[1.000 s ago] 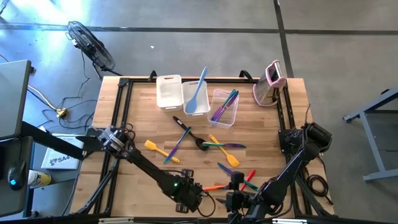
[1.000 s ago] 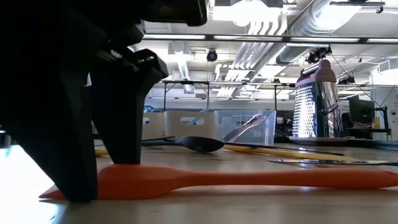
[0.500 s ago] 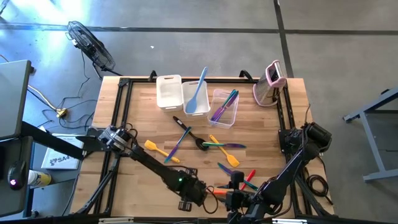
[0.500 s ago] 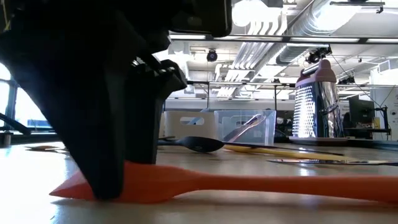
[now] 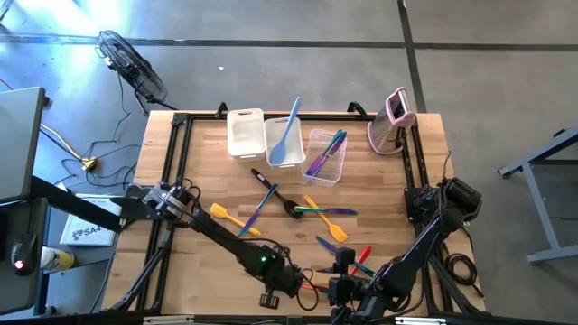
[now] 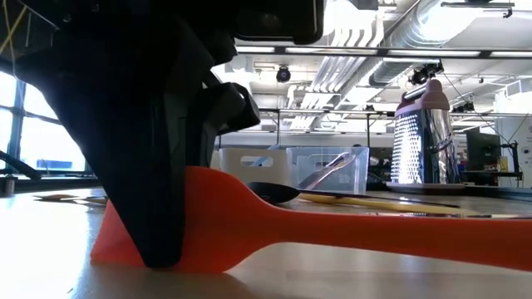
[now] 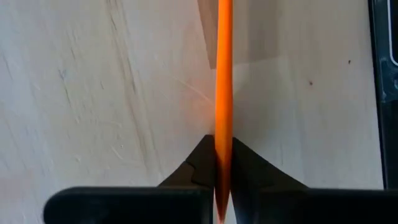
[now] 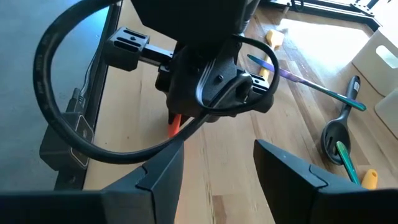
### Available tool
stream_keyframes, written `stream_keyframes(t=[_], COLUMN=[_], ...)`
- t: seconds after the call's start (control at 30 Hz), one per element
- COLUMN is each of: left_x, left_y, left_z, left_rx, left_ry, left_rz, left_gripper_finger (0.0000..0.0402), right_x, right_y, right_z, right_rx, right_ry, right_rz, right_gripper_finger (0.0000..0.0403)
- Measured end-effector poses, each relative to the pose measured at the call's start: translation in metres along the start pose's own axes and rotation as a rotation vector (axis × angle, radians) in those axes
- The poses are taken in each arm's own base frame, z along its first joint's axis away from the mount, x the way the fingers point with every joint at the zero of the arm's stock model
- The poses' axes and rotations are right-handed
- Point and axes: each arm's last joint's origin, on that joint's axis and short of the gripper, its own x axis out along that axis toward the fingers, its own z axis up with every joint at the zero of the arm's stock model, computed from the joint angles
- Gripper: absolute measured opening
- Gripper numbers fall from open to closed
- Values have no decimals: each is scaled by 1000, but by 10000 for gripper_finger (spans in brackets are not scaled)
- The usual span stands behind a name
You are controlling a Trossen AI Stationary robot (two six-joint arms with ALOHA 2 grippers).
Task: Pick & Place Kitchen Items
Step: Put the orange spatula into the left white bin
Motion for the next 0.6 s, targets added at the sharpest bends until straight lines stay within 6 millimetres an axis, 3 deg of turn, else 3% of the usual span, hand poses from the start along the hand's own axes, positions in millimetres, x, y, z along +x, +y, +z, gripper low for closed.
stream_keyframes(t=[0.33,0.6], left_x=[-5,-28], left_y=[-5,-22], left_z=[-2,2], left_rx=[-15,6], left_ry=[26,87], left_rz=[39,114], left_gripper_finger=[16,15], right_x=[0,0], right_y=[0,0], right_z=[0,0], right_rx=[1,2], right_ry=[-1,-7], right_rz=[-1,-5], right_gripper_finger=[188,188])
